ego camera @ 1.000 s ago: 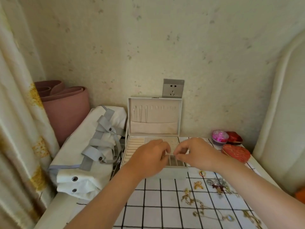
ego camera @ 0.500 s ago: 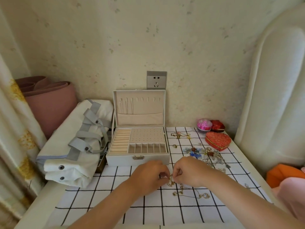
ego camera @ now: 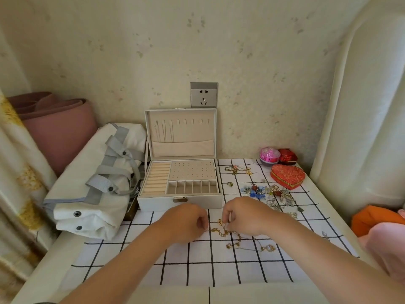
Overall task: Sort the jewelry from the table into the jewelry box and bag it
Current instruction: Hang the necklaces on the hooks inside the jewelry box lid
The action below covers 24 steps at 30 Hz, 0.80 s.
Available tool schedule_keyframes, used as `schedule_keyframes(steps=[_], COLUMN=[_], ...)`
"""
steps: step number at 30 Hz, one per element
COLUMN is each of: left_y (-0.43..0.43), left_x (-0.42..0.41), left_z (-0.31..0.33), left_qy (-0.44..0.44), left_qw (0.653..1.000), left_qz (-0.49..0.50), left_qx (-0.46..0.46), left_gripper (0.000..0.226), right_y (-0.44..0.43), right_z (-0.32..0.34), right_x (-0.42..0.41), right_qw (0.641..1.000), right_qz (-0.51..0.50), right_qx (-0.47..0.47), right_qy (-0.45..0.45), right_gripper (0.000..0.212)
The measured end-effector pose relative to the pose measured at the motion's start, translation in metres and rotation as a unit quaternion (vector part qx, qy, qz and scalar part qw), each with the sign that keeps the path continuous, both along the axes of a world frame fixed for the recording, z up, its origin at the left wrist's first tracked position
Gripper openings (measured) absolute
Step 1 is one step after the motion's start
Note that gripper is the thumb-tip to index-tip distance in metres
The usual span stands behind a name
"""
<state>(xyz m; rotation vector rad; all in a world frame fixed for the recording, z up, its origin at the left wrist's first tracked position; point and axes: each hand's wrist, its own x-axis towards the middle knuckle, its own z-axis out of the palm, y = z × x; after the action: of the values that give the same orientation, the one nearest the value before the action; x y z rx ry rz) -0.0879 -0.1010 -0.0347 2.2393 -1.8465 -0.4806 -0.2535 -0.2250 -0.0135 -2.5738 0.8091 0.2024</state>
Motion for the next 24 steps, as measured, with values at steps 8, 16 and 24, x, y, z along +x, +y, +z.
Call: schedule_keyframes(steps=[8, 16, 24], left_y=[-0.002, -0.002, 0.002], left_x=[-0.008, 0.005, 0.017], left_z=[-0.004, 0.005, 0.039], left_qy=[0.015, 0.108, 0.329], left_qw=[1.000, 0.994, 0.937], left_qz=[-0.003, 0.027, 0.085], left_qx=[-0.019, 0.019, -0.081], left_gripper=[0.011, 0.019, 0.018], right_y=[0.008, 0.009, 0.004], right_z=[-0.004, -0.004, 0.029], right_x=[0.017, 0.027, 0.032], right_qw=[0.998, 0.997, 0.971], right_qz=[0.045, 0.045, -0.007], right_qx=[-0.039, 0.040, 0.175], right_qy=[-0.033, -0.049, -0.164], right_gripper=[0.022, 0.008, 0.009])
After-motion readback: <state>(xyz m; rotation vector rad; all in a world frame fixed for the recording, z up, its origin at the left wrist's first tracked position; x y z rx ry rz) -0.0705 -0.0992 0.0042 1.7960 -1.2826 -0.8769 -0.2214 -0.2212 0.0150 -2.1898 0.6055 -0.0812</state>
